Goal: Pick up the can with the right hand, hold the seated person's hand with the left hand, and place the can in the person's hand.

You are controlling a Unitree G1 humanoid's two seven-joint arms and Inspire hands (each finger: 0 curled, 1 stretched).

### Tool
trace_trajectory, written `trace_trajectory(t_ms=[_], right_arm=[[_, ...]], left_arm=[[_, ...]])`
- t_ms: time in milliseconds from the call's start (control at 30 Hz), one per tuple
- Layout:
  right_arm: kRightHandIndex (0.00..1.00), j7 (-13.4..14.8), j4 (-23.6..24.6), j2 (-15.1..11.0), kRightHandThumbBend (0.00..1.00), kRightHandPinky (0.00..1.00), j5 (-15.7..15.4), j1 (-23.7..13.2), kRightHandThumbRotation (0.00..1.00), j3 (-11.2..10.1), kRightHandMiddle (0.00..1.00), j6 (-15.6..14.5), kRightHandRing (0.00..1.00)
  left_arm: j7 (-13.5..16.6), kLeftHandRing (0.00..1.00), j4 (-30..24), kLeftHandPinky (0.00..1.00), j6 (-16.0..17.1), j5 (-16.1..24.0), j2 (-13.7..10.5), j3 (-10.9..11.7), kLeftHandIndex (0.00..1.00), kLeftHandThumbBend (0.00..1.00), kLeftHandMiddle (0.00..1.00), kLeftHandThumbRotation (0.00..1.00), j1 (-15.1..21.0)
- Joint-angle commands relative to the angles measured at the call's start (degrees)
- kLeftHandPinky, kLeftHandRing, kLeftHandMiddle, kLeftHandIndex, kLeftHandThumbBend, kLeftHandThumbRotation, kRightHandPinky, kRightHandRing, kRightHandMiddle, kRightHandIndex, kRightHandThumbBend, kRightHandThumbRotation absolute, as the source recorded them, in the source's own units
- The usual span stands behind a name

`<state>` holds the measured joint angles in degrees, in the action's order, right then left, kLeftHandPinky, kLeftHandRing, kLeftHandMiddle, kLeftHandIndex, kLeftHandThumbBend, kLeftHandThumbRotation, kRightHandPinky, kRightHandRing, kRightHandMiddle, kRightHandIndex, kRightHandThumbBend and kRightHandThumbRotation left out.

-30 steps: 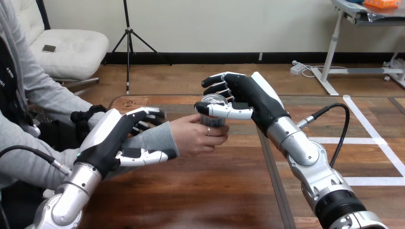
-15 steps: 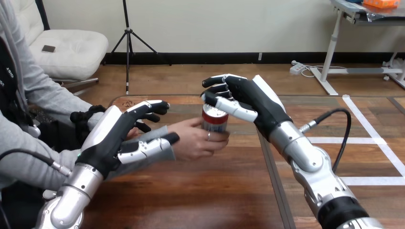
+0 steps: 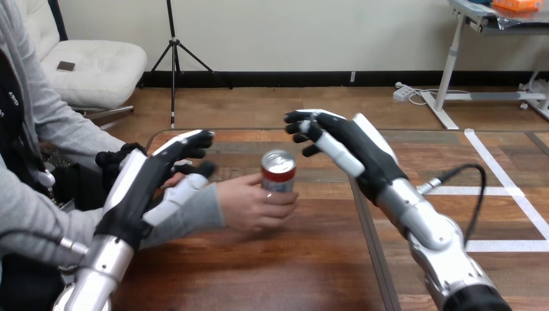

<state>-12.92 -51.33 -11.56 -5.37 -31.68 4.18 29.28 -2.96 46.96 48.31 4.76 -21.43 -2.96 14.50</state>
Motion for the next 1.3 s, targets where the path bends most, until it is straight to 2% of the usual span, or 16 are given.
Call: trace_trajectory(t_ms=[0, 133, 333, 467, 633, 833, 967, 1167, 1267], right_arm=[[0.87, -0.91, 3.88, -1.19, 1.00, 0.80, 2.70, 1.52, 1.00, -2.56, 0.87, 3.43, 0.87], [0.91, -2.14, 4.63, -0.99, 1.00, 0.86, 4.56, 3.52, 1.00, -3.39, 0.91, 4.85, 0.91], [0.94, -3.72, 6.14, -0.64, 1.00, 0.94, 6.98, 6.70, 1.00, -4.75, 0.95, 5.85, 0.96], [0.95, -5.05, 6.48, 0.14, 1.00, 0.96, 9.47, 9.05, 1.00, -6.02, 0.96, 6.77, 0.98], [0.96, -6.57, 6.63, 0.49, 1.00, 0.95, 11.20, 11.43, 1.00, -6.81, 0.97, 7.51, 0.98], [0.96, -6.73, 6.61, 0.74, 1.00, 0.96, 11.90, 14.26, 1.00, -7.26, 0.97, 8.63, 0.97], [0.96, -6.86, 6.78, 0.99, 1.00, 0.96, 12.34, 15.64, 1.00, -7.57, 0.97, 8.81, 0.97], [0.97, -7.84, 7.66, 1.66, 1.00, 0.99, 13.93, 18.02, 1.00, -8.21, 0.97, 9.11, 0.97], [0.97, -8.46, 8.88, 2.03, 1.00, 0.99, 14.92, 19.37, 1.00, -8.44, 0.98, 8.51, 0.97]], left_arm=[[-2.16, 0.84, -0.80, 0.73, 1.74, -5.39, 2.41, 3.04, 0.85, 0.65, 0.87, 0.91, -2.04], [-3.84, 0.85, -1.29, 0.74, 2.48, -8.53, 3.94, 4.26, 0.86, 0.61, 0.88, 0.89, -3.70], [-5.56, 0.89, -4.56, 0.80, 0.88, -12.53, 6.29, 5.68, 0.89, 0.57, 0.91, 0.89, -7.07], [-5.67, 0.90, -5.61, 0.85, 0.97, -14.60, 8.35, 6.74, 0.90, 0.57, 0.92, 0.89, -8.93], [-7.13, 0.94, -5.73, 0.95, 1.26, -16.34, 9.54, 7.57, 0.91, 0.60, 0.93, 0.93, -10.08], [-11.10, 0.98, -8.17, 0.99, 0.01, -20.59, 10.94, 8.19, 0.94, 0.65, 0.96, 0.95, -11.94], [-13.68, 0.99, -9.15, 1.00, -0.61, -23.03, 11.80, 8.62, 0.95, 0.65, 0.97, 0.94, -12.78], [-15.35, 0.98, -10.31, 1.00, 0.14, -24.08, 13.62, 9.22, 0.95, 0.61, 0.96, 0.93, -14.70], [-16.04, 0.97, -10.11, 1.00, 1.63, -23.65, 14.68, 9.39, 0.95, 0.61, 0.96, 0.93, -15.40]])
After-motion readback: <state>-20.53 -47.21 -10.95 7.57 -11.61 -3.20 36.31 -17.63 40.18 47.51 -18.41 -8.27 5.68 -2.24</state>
